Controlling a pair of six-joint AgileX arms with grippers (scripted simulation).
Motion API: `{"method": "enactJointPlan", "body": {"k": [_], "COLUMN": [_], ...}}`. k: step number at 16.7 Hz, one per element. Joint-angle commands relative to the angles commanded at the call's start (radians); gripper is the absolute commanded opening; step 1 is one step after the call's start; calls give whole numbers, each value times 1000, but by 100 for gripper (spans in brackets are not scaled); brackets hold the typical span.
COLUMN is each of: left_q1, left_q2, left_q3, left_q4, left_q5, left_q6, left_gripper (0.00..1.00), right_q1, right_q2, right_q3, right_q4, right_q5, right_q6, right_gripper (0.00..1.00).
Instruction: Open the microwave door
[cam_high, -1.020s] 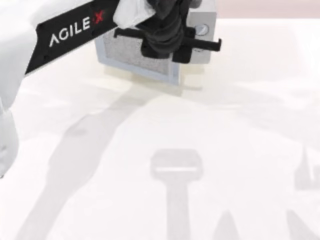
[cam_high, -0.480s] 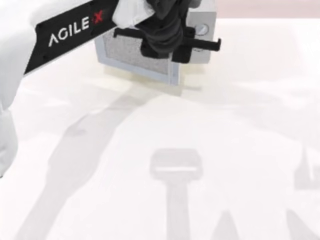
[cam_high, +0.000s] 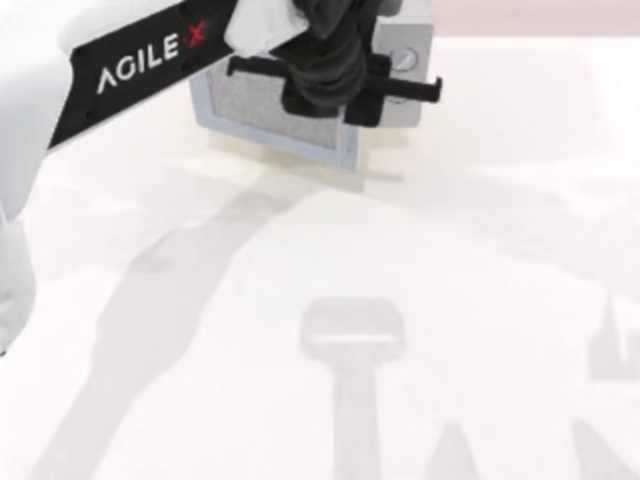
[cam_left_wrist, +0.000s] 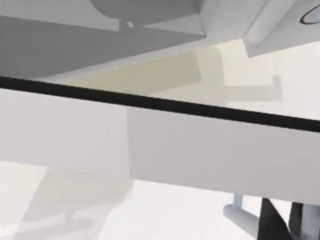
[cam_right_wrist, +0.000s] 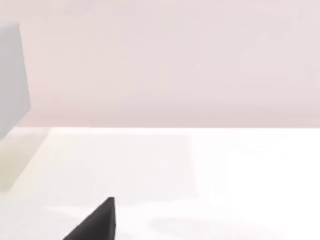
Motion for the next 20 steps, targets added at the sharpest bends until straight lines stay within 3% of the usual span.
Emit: {"method": "enactJointPlan", "body": {"k": [8,15,20], "left_q1": [-6,19,19], "left_q2": [0,-91,-93], "left_q3": [-3,-139,-144], "left_q4": [2,66,67], "left_q5": [8,56,58], "left_q6": [-1,103,107], "left_gripper": [0,0,0], "right_q1": [0,0,0], "right_q2": [0,0,0], "right_q3": [0,0,0], "right_q4": [0,0,0], "right_q5": [0,0,0], "right_q6": [0,0,0], "right_gripper": [100,100,100]}}
